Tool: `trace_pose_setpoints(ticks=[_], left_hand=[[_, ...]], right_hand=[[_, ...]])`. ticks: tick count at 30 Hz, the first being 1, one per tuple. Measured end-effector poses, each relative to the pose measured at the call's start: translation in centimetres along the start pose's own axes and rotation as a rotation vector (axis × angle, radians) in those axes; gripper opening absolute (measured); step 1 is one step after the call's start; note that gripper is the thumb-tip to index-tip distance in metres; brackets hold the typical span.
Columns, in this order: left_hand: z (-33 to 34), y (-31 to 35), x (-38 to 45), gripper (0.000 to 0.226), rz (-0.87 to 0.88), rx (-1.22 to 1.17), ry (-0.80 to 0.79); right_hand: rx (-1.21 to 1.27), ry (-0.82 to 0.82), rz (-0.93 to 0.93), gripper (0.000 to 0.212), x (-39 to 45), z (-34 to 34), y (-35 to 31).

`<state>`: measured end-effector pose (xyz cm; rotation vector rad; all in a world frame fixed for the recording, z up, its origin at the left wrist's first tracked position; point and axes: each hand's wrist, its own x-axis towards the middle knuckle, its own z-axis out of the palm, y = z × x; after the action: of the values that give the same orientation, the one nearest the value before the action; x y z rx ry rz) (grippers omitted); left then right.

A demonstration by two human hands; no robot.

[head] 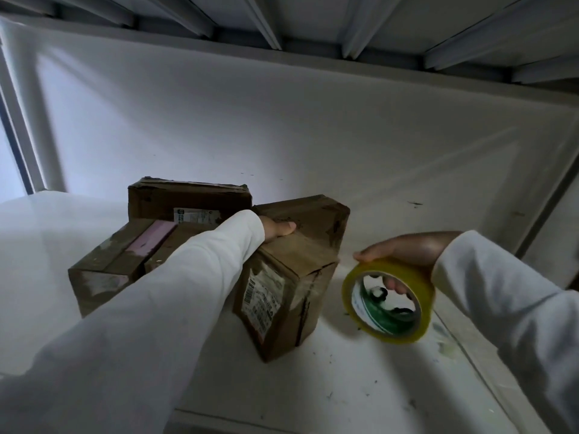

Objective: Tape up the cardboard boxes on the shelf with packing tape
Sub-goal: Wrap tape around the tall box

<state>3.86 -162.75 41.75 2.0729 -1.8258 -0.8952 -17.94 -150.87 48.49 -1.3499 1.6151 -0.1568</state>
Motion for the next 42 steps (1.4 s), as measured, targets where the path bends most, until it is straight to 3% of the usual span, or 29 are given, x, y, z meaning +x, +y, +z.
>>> trace_pose_setpoints(ticks=[4,9,11,13,15,17,19,21,26,28,30,32,37,40,42], left_hand=[[0.2,1.2,-1.4,0.072,0.064,0.234,0.021],[1.2,3.3,-4.8,0.033,0.459,0.549,0.256],[2.3,3.7,-5.4,0.040,0.483,0.570,0.164],[3.3,4.1,-5.3,0.064,0.382,0.651,0.002],[4.5,4.8,-5.3,0.085,0.317,0.761,-0.031],[5.6,5.8,-5.9,0.081,0.366,0.707,-0.068],[5.7,6.5,-7.0,0.061,0.442,0.433,-0.142],[4.2,5.7,-7.1,0.059,0.424,0.183,-0.144],[1.9,2.1,-5.2,0.073,0.270,0.450,0.031],[2.3,2.3,-5.3,0.087,0.193,0.457,0.075],[2.8,2.9,-5.4,0.116,0.104,0.477,0.097],[2.8,3.6,-6.3,0.135,0.084,0.459,0.051],[1.3,4.1,-8.6,0.122,0.181,0.459,-0.037],[-1.5,3.3,-9.2,0.102,0.231,0.174,-0.077],[-3.4,2.4,-9.7,0.070,0.226,-0.046,-0.162]], right_hand=[[0.008,0.051,0.070,0.036,1.9,2.1,2.3],[0.049,0.009,0.091,0.032,3.3,4.0,2.1],[0.030,0.027,0.074,0.030,2.9,4.3,1.7],[0.002,0.035,0.061,0.030,2.6,4.4,1.4],[-0.007,0.026,0.055,0.028,2.5,4.6,1.2],[-0.009,0.025,0.051,0.024,2.4,4.7,1.2],[-0.004,0.035,0.044,0.026,2.2,4.6,1.3],[0.029,0.029,0.035,0.030,2.2,4.6,1.5],[0.084,0.025,0.002,0.030,2.8,5.1,1.7],[0.087,0.014,-0.013,0.030,2.7,5.2,1.9],[0.095,-0.012,-0.033,0.031,2.6,5.0,2.3],[0.068,-0.077,-0.086,0.030,2.8,4.4,2.9],[0.019,-0.277,-0.360,0.041,2.9,2.2,3.8],[0.176,-0.284,-0.574,0.061,2.0,1.2,3.6],[0.302,-0.231,-0.714,0.061,0.9,0.5,2.8]])
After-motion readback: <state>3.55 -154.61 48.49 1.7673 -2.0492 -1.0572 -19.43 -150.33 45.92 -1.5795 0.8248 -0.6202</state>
